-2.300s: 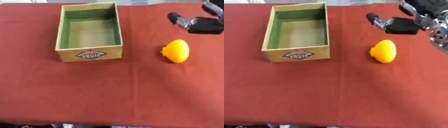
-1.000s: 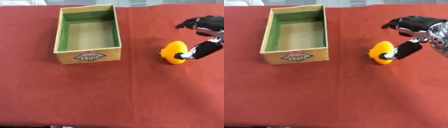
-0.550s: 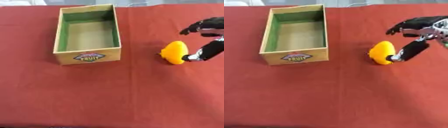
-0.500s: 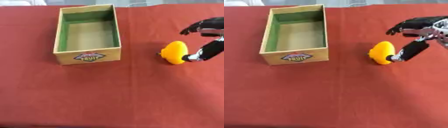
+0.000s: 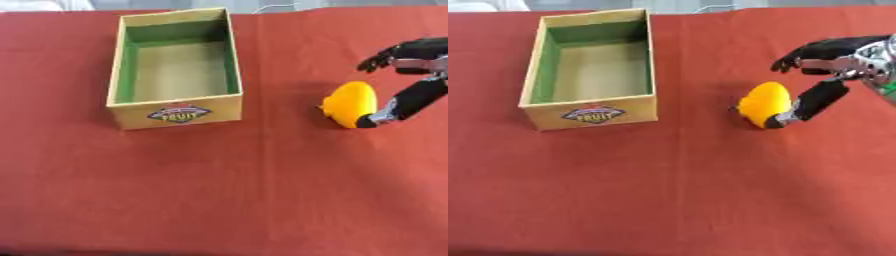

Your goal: Pick up objects on the table and place them in the box.

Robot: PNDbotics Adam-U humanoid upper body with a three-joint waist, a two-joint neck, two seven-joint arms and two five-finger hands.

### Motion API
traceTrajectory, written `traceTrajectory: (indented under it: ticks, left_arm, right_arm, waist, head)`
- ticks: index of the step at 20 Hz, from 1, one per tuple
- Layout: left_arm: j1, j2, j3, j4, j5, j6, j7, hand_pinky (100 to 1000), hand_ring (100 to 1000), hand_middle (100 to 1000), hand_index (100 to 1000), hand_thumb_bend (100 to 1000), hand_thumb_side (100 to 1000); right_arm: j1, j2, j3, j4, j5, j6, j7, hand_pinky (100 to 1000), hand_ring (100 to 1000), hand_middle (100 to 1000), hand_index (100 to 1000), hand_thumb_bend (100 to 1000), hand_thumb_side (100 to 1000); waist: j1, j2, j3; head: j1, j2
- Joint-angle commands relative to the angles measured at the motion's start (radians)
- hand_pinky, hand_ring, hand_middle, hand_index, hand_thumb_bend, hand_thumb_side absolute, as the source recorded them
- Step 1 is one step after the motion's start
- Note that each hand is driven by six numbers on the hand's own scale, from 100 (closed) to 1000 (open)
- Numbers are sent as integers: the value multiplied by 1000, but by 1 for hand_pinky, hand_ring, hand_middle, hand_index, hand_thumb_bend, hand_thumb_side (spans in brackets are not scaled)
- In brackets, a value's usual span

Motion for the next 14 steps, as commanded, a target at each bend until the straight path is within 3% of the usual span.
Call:
traceTrajectory:
  ticks: [1, 9, 13, 14]
  left_arm:
    - [-11, 24, 6, -19, -1, 0, 0, 598, 603, 688, 826, 134, 910]
    - [-12, 24, 7, -19, 1, -1, 0, 599, 603, 689, 826, 134, 911]
    - [-12, 24, 8, -19, 2, -1, 1, 598, 603, 689, 825, 132, 910]
    - [-12, 24, 8, -19, 2, -1, 1, 599, 603, 689, 825, 132, 910]
  right_arm:
    - [-25, -6, 0, 35, 30, -11, -6, 870, 941, 888, 1000, 621, 651]
    - [-38, 15, 29, 99, 48, -39, -1, 859, 933, 851, 1000, 575, 632]
    - [-42, 19, 32, 108, 47, -46, -9, 845, 914, 780, 1000, 509, 609]
    - [-44, 20, 30, 104, 44, -46, -18, 837, 903, 742, 963, 502, 622]
  waist:
    - [1, -15, 2]
    - [2, -9, 5]
    - [2, -8, 5]
    - [2, -8, 5]
  head:
    - [0, -12]
    - [-1, -8]
    - [0, -5]
    - [1, -5]
